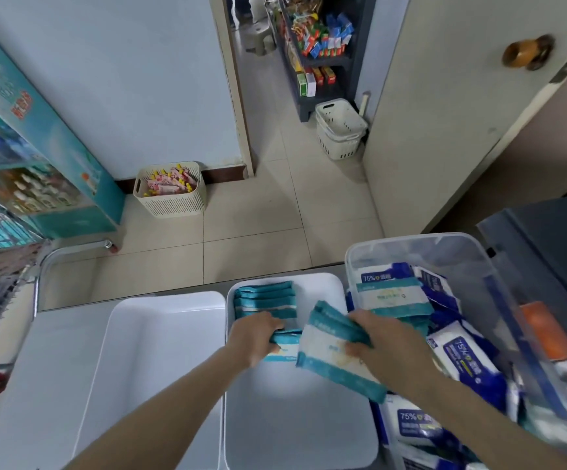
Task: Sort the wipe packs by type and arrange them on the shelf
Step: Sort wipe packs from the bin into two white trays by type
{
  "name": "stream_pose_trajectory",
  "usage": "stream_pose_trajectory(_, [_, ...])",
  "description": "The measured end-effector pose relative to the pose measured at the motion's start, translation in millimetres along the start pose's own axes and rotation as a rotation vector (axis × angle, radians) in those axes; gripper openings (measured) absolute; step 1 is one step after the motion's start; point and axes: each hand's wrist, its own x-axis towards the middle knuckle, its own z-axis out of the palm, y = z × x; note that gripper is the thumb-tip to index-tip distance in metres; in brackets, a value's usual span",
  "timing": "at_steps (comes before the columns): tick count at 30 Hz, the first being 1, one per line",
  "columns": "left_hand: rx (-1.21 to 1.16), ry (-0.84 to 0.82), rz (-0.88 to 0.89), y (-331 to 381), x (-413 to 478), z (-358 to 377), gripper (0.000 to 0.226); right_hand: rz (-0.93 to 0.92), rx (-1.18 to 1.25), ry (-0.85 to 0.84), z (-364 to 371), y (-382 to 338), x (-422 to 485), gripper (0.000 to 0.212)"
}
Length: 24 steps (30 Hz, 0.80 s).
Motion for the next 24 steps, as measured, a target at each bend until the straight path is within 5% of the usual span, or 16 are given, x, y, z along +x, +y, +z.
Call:
stream_pose_trajectory(6, [0.245, 0.003, 0.141, -18.1, 22.3, 1.7, 0.048, -0.048, -0.067, -0.351, 114.1, -14.8, 22.3, 0.01])
stream_pose_trajectory(9, [0.278, 0.052, 0.175, -23.7, 29.6, -0.8, 0.041, -0.115, -0.159, -0.238, 140.2, -20.7, 57.0, 0.012])
stream_pose_trajectory(13, [0.155, 0.095, 0.194, -35.8, 30.8, -2.5, 0.038, -0.271, -0.279, 0.032, 163.4, -20.6, 84.0, 0.042])
stream_pose_trajectory(20, [-0.047, 0.099, 0.167, -45.5, 10.2, 5.4, 0.053, -0.237, -0.167, 0.043, 178.9, -19.9, 82.2, 0.045])
stream_pose_trajectory(24, [0.14, 0.097, 0.187, -45.1, 6.8, 14.7, 0.071, -0.214, -0.089, 0.123, 183.0, -28.1, 85.6, 0.043])
